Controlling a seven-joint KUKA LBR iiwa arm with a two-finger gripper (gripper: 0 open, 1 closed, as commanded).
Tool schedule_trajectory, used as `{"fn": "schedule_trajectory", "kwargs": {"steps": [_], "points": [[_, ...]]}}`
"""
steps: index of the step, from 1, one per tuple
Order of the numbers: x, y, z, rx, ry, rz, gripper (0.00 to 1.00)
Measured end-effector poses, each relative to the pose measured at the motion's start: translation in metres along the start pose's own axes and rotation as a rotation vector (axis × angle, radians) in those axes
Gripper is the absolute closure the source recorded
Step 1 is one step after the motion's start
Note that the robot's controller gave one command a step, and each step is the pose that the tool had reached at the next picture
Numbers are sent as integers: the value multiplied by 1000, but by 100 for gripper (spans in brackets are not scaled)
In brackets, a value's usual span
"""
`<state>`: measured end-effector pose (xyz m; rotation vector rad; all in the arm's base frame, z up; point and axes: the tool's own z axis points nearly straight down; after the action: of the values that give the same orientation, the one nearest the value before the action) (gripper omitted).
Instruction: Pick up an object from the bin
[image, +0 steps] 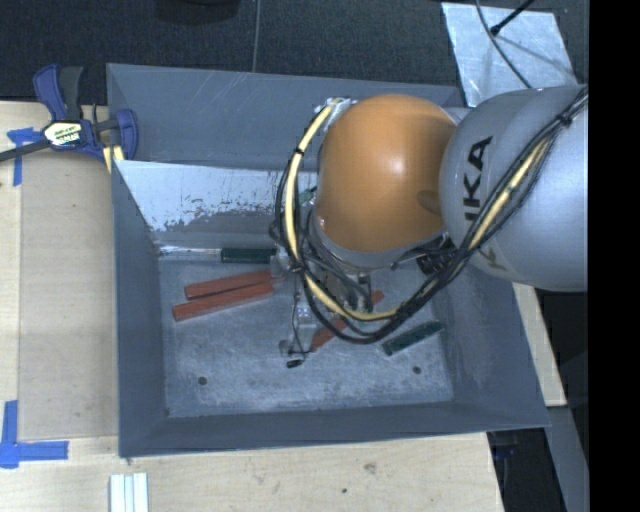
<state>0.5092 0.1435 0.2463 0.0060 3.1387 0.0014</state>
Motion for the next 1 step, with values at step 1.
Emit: {"fn": "schedule_trajectory", "kwargs": {"steps": [1], "points": [[-37,22,98,2,7,-123,0]]}}
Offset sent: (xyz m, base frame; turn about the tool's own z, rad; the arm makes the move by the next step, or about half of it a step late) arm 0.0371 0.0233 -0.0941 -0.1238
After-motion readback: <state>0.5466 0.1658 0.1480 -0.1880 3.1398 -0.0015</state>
